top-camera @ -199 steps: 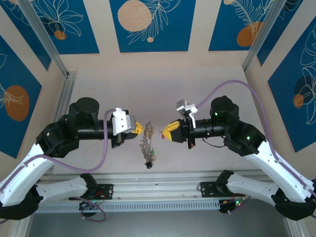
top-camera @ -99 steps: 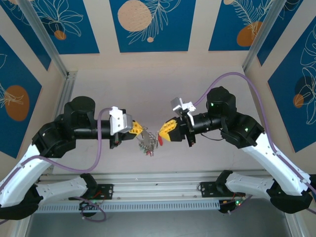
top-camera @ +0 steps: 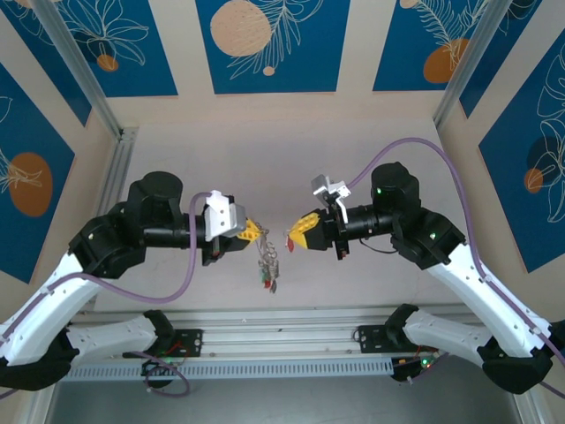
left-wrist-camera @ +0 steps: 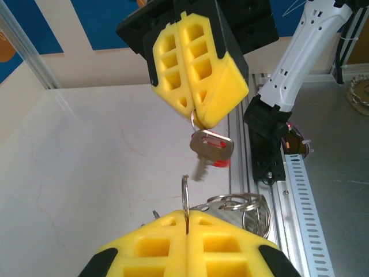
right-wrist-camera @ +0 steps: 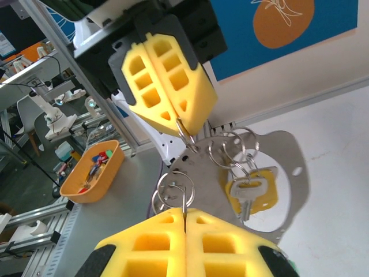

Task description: Put the keys on the keyring

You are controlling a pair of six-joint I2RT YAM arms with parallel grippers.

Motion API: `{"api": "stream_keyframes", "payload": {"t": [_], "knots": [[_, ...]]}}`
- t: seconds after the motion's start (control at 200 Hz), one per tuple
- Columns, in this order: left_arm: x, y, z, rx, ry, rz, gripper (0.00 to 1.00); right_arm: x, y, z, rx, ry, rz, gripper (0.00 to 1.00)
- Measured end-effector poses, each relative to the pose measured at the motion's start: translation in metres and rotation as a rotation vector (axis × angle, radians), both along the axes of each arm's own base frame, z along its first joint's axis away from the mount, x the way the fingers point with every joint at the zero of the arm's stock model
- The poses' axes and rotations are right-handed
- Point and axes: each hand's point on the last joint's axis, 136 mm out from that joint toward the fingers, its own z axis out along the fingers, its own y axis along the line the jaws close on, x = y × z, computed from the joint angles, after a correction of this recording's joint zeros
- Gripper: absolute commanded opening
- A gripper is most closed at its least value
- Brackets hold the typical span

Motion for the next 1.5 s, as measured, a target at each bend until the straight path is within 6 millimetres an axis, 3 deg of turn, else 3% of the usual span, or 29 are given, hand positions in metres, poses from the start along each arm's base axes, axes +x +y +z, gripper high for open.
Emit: {"api": "stream_keyframes", "payload": {"t": [0.45, 0.93, 1.501], "knots": [[0.002, -0.007, -0.009, 0.031, 0.034, -0.017, 0.00, -0.003, 0.017, 0.023, 0.014, -0.015, 0.034, 0.00], [0.003, -0.007, -0.007, 0.030, 0.020, -0.016, 0.00, 0.012, 0.031, -0.008, -0.104, 0.088, -0.029, 0.00], [0.006, -0.010, -0.007, 0.029, 0.019, -0.017, 0.00, 0.011, 0.025, -0.003, -0.083, 0.096, -0.059, 0.00]]}}
